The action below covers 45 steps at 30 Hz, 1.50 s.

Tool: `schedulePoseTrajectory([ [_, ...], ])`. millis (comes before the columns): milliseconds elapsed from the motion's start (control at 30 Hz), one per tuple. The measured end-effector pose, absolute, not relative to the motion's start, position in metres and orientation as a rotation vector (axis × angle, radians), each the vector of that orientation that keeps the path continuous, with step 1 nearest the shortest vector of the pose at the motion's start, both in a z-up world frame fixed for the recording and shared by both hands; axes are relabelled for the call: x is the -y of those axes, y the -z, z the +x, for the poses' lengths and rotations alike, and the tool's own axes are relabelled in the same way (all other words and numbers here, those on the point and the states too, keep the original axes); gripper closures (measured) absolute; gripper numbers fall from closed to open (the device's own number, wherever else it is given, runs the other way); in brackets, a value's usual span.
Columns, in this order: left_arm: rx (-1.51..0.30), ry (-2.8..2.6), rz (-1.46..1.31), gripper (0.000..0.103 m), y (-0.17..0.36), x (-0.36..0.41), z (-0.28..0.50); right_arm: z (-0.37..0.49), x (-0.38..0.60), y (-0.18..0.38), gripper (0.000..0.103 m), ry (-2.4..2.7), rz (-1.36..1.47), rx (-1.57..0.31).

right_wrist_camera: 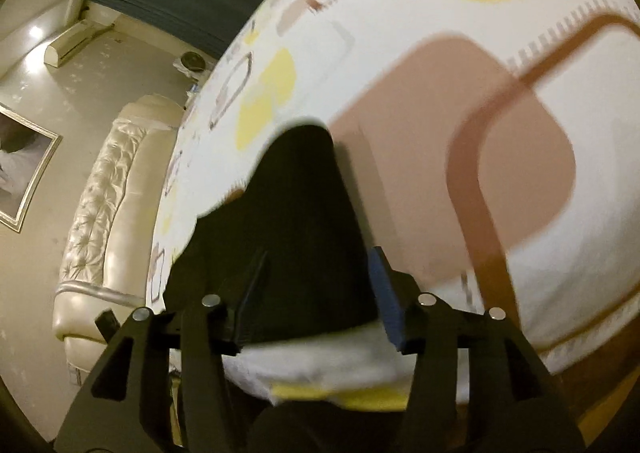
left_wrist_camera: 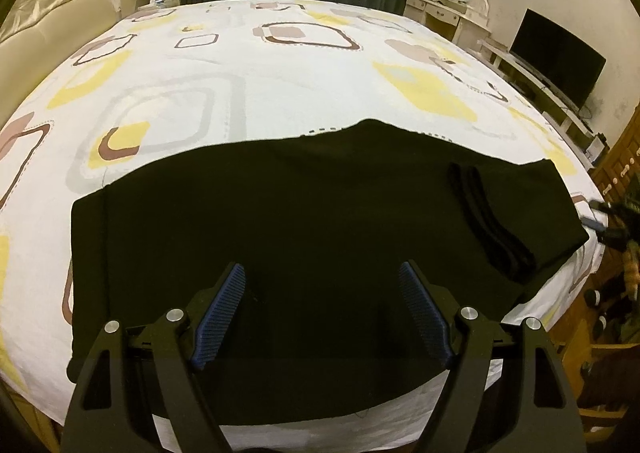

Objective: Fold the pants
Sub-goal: 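Grasp the black pants edge again with the right gripper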

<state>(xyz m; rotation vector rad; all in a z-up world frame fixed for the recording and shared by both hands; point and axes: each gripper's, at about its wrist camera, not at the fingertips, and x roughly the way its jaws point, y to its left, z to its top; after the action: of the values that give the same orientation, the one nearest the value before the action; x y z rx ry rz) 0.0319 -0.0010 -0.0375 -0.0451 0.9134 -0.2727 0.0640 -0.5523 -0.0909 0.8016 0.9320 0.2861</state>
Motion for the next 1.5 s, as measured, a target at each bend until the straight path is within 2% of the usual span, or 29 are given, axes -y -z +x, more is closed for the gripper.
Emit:
schedulePoseTrajectory([
  [300, -0.918, 0.249, -0.061, 0.025, 0.039, -0.008, 0.034, 0.150, 0.555, 0.114, 0.050, -0.318, 0.878, -0.996],
  [367, -0.926, 0.246, -0.063, 0.025, 0.042, -0.009, 0.035, 0.158, 0.551, 0.121, 0.055, -0.299, 0.864, -1.023],
  [400, -0.930, 0.243, -0.065, 0.025, 0.043, -0.010, 0.036, 0.162, 0.549, 0.125, 0.070, -0.302, 0.864, -1.040],
  [500, -0.938, 0.242, -0.070, 0.025, 0.045, -0.011, 0.036, 0.167, 0.547, 0.135, 0.077, -0.255, 0.837, -1.092],
  [733, -0.940, 0.243, -0.073, 0.025, 0.045, -0.011, 0.036, 0.163, 0.543, 0.138, 0.079, -0.221, 0.805, -1.080],
  [900, -0.933, 0.247, -0.077, 0.025, 0.042, -0.011, 0.035, 0.156, 0.543, 0.130, 0.071, -0.198, 0.814, -1.057],
  [933, -0.933, 0.247, -0.077, 0.025, 0.042, -0.010, 0.035, 0.150, 0.544, 0.122, 0.068, -0.183, 0.806, -1.034],
  [1133, -0.926, 0.253, -0.072, 0.025, 0.039, -0.009, 0.034, 0.106, 0.535, 0.073, 0.063, -0.197, 0.821, -0.853],
  [1233, -0.923, 0.258, -0.080, 0.025, 0.037, -0.010, 0.035, 0.088, 0.504, 0.067, 0.056, -0.288, 0.797, -0.864],
  [1500, -0.911, 0.258, -0.089, 0.025, 0.033, -0.013, 0.034, 0.073, 0.430, 0.103, 0.053, -0.410, 0.753, -1.011],
])
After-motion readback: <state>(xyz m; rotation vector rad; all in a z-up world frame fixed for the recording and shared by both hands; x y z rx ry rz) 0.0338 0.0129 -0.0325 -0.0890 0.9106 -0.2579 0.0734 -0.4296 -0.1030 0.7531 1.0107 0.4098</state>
